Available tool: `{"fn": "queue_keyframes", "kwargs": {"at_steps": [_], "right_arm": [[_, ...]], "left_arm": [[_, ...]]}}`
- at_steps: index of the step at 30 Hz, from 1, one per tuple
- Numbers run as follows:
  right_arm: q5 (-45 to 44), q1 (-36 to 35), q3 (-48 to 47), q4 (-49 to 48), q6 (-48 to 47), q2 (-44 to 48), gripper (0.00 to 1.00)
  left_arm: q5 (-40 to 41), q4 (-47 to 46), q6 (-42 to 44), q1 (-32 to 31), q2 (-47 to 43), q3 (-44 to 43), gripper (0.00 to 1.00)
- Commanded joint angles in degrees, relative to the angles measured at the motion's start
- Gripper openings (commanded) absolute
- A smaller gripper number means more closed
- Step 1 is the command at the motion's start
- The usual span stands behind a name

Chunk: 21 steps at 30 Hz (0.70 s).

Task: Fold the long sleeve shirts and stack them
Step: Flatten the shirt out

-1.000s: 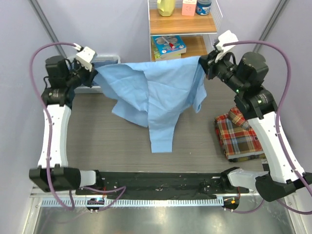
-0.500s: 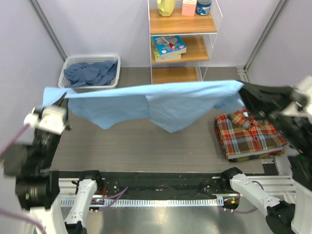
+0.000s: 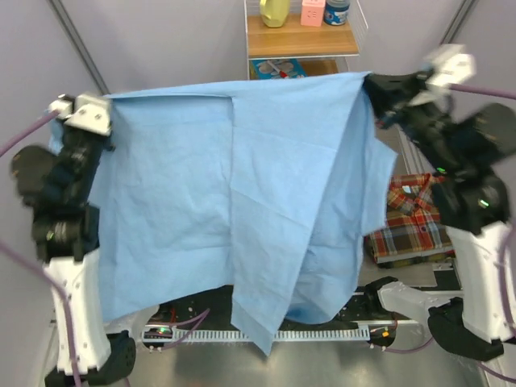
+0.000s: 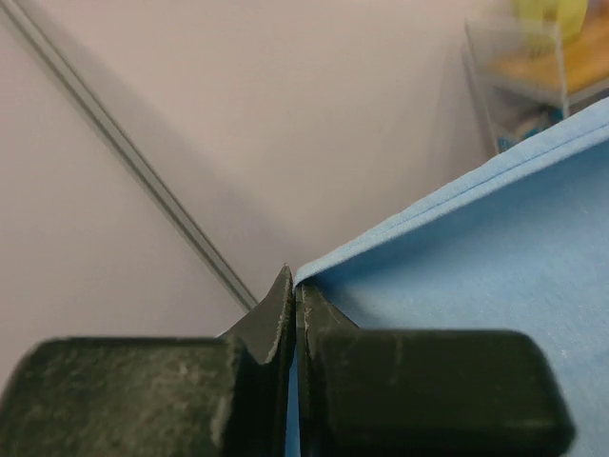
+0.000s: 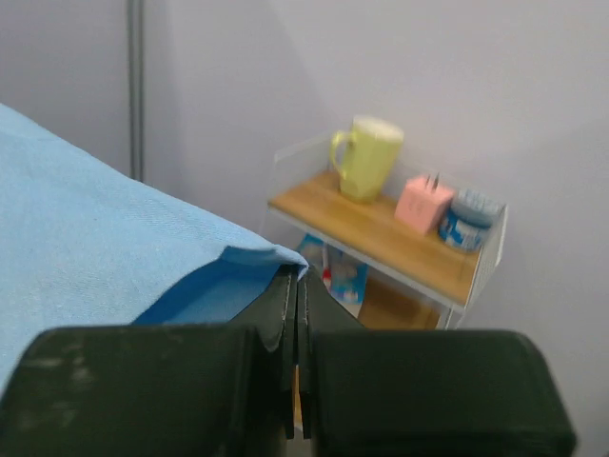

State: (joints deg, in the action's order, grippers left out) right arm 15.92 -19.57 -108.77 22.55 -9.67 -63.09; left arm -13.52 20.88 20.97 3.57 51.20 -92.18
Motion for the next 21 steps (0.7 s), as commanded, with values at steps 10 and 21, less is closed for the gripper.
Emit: {"fn": "queue_keyframes", "kwargs": {"at_steps": [10, 21], "right_arm": [[-11.18, 8.66, 28.91, -6.07, -9.66, -20.13, 0.75], [7.8, 6.05, 31.59, 28.52, -9.41, -17.42, 0.68]], "left_arm": [[2.01, 3.27, 4.86, 1.26, 34.22, 16.08, 0.56], [-1.6, 18.49, 14.27, 1.52, 23.33, 34.33, 0.72]]}}
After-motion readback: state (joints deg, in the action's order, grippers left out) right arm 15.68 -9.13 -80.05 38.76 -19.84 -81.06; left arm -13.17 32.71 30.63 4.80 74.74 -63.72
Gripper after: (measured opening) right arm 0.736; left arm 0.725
